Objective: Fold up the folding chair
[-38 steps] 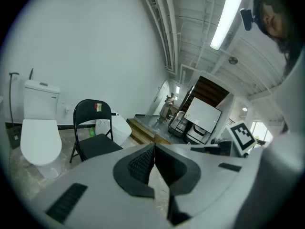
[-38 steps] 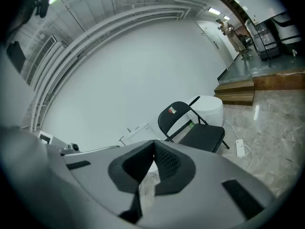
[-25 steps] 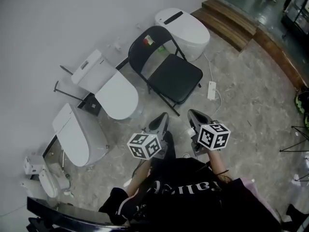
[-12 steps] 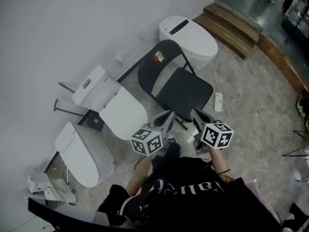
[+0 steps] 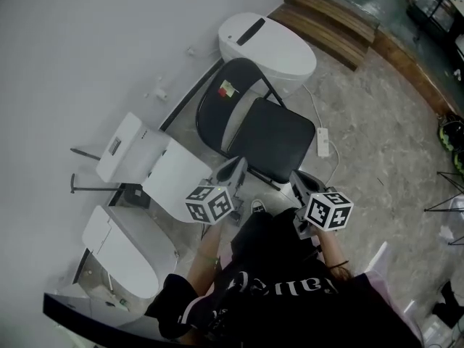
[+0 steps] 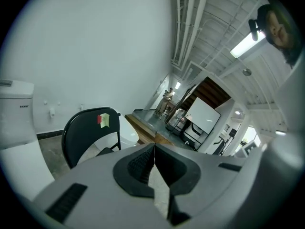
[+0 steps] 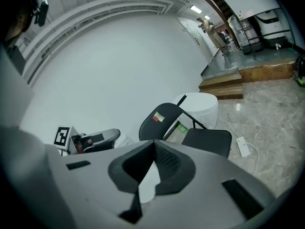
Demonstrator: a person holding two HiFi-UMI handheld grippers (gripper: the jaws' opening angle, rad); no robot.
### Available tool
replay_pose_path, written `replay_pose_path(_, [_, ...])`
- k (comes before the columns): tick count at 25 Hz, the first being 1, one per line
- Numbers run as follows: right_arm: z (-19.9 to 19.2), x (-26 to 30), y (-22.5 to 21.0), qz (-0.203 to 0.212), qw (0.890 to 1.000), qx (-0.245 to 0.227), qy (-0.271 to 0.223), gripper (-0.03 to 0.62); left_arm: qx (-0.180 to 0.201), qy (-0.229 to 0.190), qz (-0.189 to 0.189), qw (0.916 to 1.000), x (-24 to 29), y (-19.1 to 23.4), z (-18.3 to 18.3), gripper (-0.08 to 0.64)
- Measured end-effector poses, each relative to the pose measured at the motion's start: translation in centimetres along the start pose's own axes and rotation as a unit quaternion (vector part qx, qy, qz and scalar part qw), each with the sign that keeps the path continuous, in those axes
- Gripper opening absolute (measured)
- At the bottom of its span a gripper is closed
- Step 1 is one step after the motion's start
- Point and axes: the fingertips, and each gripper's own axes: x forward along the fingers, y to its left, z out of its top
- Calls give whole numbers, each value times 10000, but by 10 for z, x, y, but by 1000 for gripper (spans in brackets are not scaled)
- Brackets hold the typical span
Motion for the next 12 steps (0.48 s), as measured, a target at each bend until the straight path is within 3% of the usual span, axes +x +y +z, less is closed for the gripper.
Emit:
replay_pose_path(6, [9, 12, -30, -194, 9996, 173, 122, 12, 147, 221, 144, 9995, 34, 42, 27, 5])
replay_pose_path(12, [31, 33, -58, -85, 9991, 222, 345, 12, 384, 272, 626, 9969, 66, 74, 54, 10])
